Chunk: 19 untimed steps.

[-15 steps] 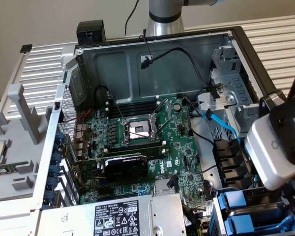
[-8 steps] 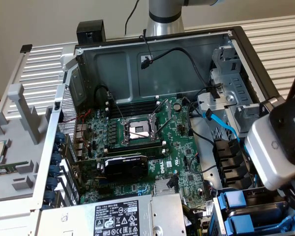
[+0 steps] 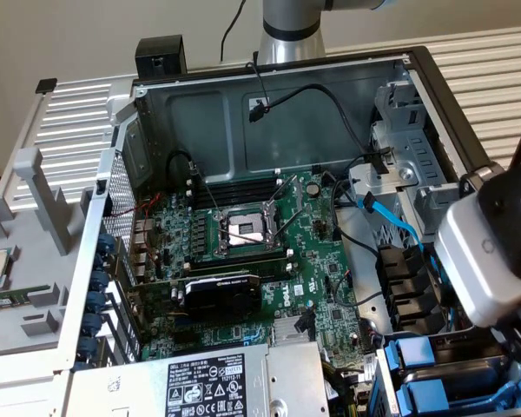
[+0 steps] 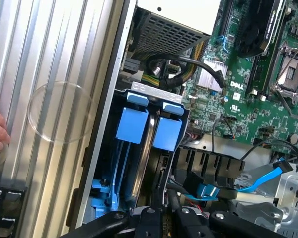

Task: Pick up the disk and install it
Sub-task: 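Insert the first disk wire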

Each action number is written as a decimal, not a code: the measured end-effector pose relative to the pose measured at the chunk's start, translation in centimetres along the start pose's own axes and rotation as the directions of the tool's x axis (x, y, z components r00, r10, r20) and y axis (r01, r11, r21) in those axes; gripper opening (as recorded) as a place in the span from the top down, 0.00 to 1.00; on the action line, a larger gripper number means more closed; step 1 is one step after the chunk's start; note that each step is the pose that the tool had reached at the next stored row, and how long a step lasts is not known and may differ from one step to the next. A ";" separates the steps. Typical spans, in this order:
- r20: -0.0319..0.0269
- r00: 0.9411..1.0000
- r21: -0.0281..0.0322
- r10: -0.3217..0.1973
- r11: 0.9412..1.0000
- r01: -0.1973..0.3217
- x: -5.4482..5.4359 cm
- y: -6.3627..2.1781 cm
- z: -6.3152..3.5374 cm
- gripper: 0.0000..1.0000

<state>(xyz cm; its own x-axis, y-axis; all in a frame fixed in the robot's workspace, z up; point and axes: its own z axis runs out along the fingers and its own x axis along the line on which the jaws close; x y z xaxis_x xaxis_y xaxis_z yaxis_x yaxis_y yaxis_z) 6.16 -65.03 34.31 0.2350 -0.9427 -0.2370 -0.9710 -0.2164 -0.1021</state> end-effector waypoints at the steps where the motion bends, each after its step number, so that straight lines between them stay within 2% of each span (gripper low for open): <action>1: -0.005 1.000 -0.001 0.000 1.000 0.000 -0.1 -0.04 -0.14 0.83; 2: -0.013 1.000 -0.003 -0.001 1.000 0.000 -0.3 -0.08 -0.23 0.83; 4: -0.036 0.999 -0.009 -0.002 1.000 0.001 -0.7 -0.17 -0.34 0.83; 7: -0.075 0.997 -0.018 -0.004 1.000 0.003 -1.2 -0.31 -0.45 0.83; 9: -0.099 0.995 -0.024 -0.006 1.000 0.003 -1.6 -0.40 -0.50 0.83; 11: -0.113 0.994 -0.028 -0.007 1.000 0.004 -1.9 -0.48 -0.48 0.83; 12: -0.117 0.993 -0.029 -0.007 1.000 0.004 -1.9 -0.49 -0.45 0.83; 13: -0.118 0.993 -0.029 -0.007 1.000 0.004 -1.9 -0.49 -0.45 0.83; 19: -0.118 0.993 -0.029 -0.007 1.000 0.004 -1.9 -0.49 -0.45 0.83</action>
<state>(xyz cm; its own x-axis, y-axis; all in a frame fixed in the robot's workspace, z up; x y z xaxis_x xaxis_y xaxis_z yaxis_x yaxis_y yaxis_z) 6.16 -63.21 35.25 0.2349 -0.9645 -0.1206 -0.9710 -0.2271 -0.0750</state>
